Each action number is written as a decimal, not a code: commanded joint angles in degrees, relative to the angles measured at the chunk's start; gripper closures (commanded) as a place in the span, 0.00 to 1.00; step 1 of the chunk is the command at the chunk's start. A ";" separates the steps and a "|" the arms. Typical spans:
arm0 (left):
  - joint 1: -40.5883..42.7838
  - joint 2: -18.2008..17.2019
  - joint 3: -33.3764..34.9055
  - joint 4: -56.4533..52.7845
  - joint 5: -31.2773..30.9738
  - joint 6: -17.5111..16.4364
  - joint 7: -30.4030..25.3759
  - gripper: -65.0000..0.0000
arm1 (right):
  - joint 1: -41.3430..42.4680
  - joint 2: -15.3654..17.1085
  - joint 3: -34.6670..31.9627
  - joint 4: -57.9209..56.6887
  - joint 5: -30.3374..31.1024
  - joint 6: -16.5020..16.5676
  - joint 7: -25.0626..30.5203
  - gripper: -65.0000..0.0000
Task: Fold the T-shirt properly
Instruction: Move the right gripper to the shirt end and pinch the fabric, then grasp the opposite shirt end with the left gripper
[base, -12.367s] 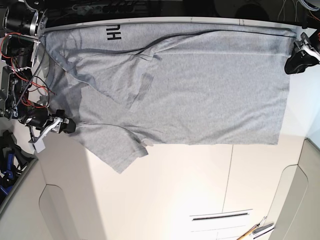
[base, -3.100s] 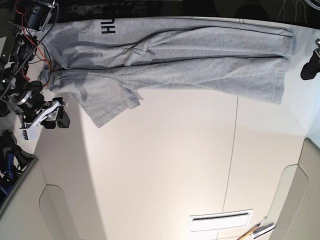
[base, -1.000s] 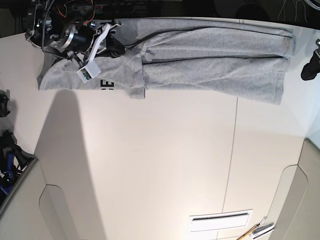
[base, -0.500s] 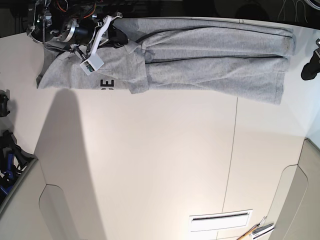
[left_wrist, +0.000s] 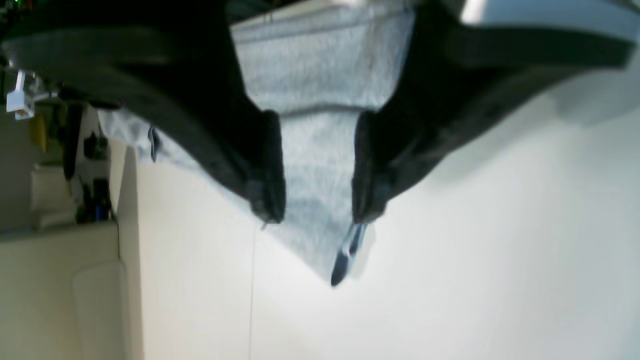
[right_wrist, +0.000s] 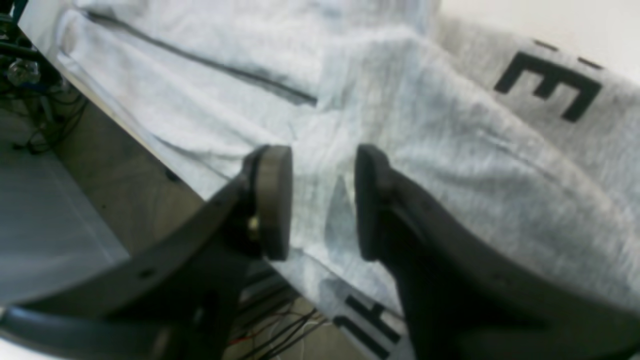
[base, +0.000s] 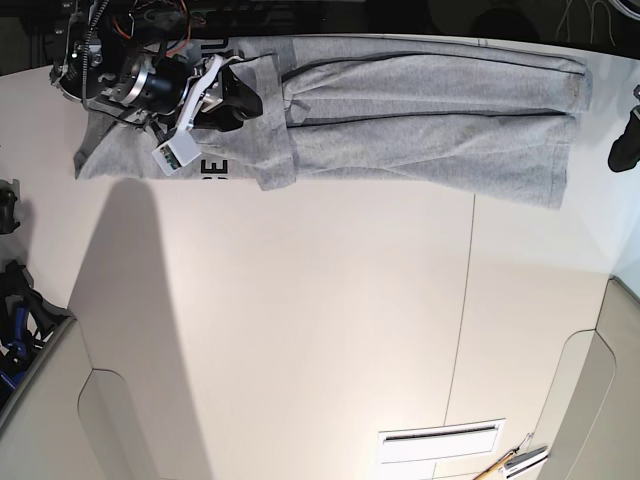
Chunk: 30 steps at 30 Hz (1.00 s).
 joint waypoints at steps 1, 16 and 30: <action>-0.13 -1.55 -0.48 0.92 0.92 -0.52 -2.23 0.54 | 0.33 0.13 0.11 1.14 1.16 0.22 1.07 0.67; -0.11 4.31 -0.31 0.79 14.95 -0.52 -9.18 0.51 | 2.23 -1.42 0.11 1.16 7.08 0.68 1.09 0.59; -0.13 5.53 -0.26 -9.05 20.11 -0.52 -16.04 0.51 | 8.68 -2.05 0.15 1.16 5.05 0.66 1.33 0.59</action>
